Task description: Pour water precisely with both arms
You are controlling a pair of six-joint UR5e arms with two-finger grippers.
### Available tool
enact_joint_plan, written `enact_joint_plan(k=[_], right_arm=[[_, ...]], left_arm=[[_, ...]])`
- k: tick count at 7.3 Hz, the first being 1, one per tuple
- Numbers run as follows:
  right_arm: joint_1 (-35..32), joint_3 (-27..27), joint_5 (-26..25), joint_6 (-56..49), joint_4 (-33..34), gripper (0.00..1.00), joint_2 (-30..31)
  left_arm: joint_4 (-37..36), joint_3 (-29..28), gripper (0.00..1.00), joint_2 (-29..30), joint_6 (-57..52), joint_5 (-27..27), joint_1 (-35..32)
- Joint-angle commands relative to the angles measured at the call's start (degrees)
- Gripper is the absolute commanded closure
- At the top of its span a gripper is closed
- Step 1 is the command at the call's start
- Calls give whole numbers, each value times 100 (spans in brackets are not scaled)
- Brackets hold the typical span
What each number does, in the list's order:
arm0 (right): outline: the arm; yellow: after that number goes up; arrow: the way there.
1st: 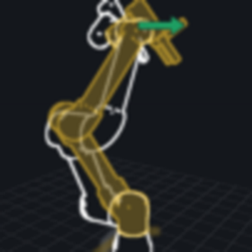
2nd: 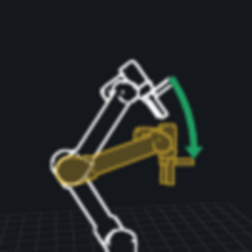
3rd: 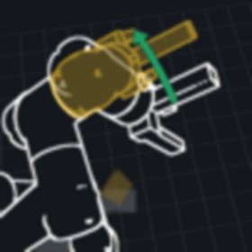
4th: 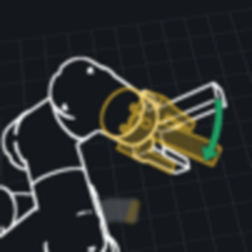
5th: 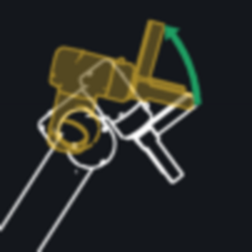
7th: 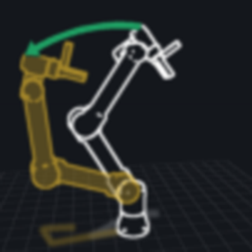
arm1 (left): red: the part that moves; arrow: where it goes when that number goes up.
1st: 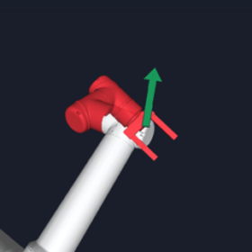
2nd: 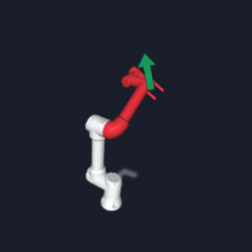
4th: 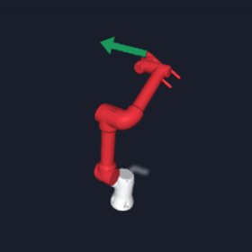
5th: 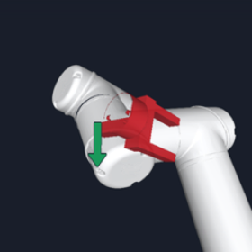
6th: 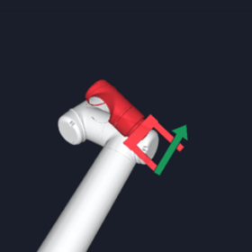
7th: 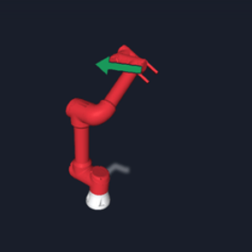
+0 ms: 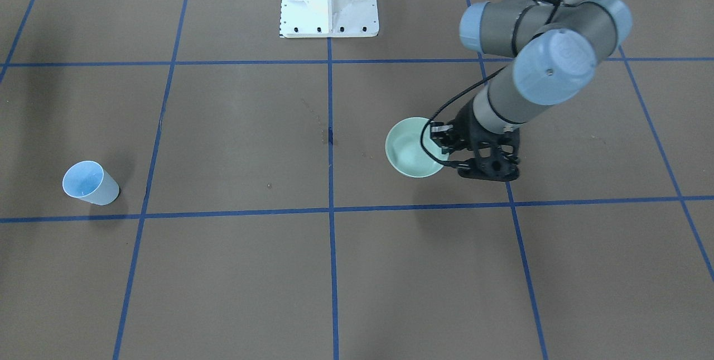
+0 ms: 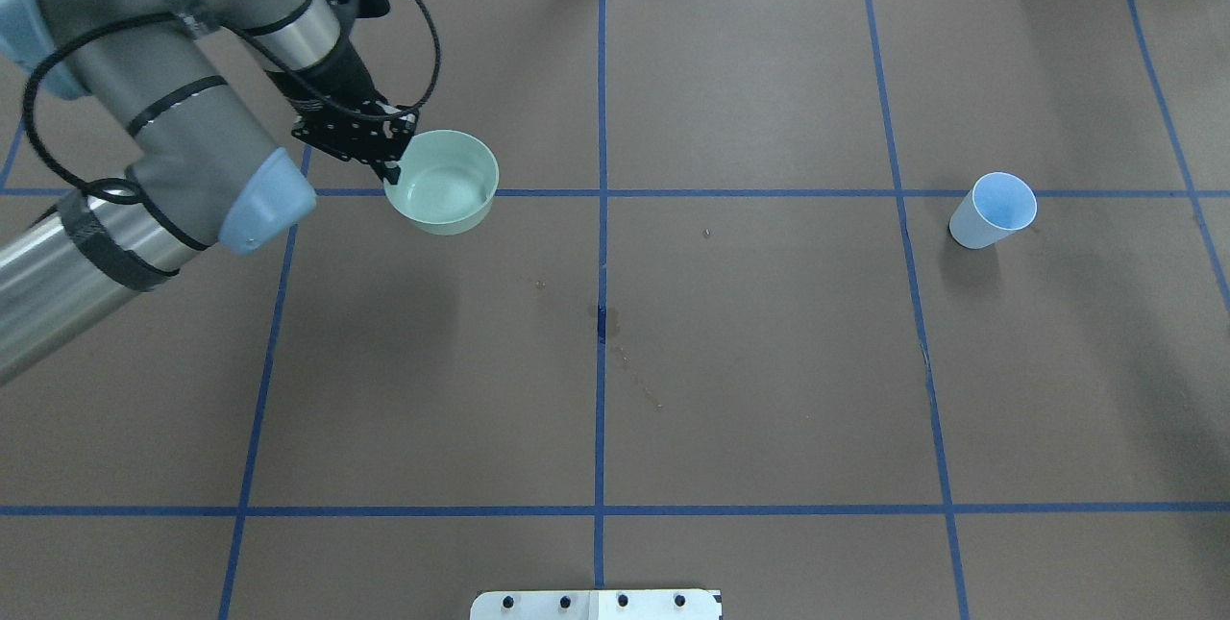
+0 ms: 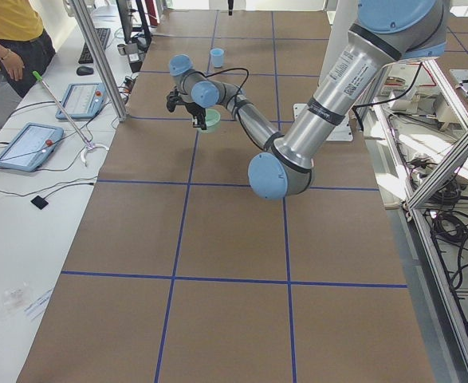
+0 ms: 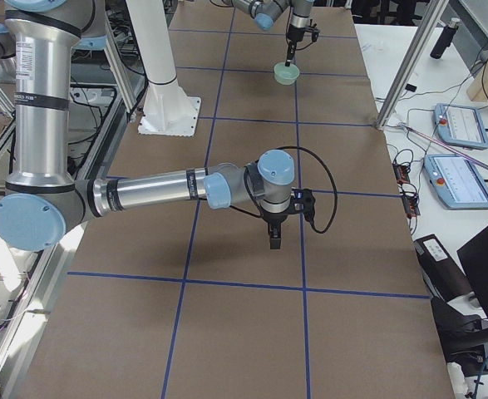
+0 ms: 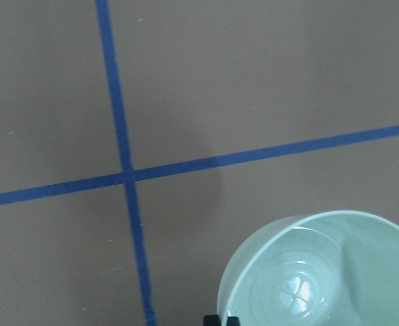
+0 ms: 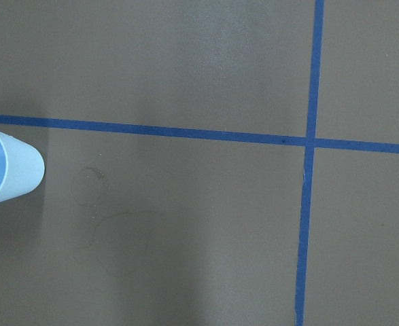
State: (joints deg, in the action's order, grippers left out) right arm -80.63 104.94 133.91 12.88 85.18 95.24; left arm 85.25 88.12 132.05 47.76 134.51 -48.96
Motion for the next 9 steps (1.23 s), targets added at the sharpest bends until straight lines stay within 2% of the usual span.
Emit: enact_joint_plan(k=[1,4,5,7,8,9], right_arm=[[3,0,12,22,-1,0,-5],[3,0,12,22,-1,0,-14],[3,0,12,22,8,0,-14],[3,0,21,30,-1,0,-14],[3,0,21,48,-1,0,-23],[3,0,21,48,-1,0,-23]], left_arm=[[122,-847,100,952,505,-465,770],[1385,-1523,100,945,857,-863,1212],[1520,-1647,100,954,849,-882,1231],[1556,-1657,76,945,849,-882,1284],[1556,-1649,59,945,849,-882,1301],[1556,-1648,27,945,840,-882,1302]])
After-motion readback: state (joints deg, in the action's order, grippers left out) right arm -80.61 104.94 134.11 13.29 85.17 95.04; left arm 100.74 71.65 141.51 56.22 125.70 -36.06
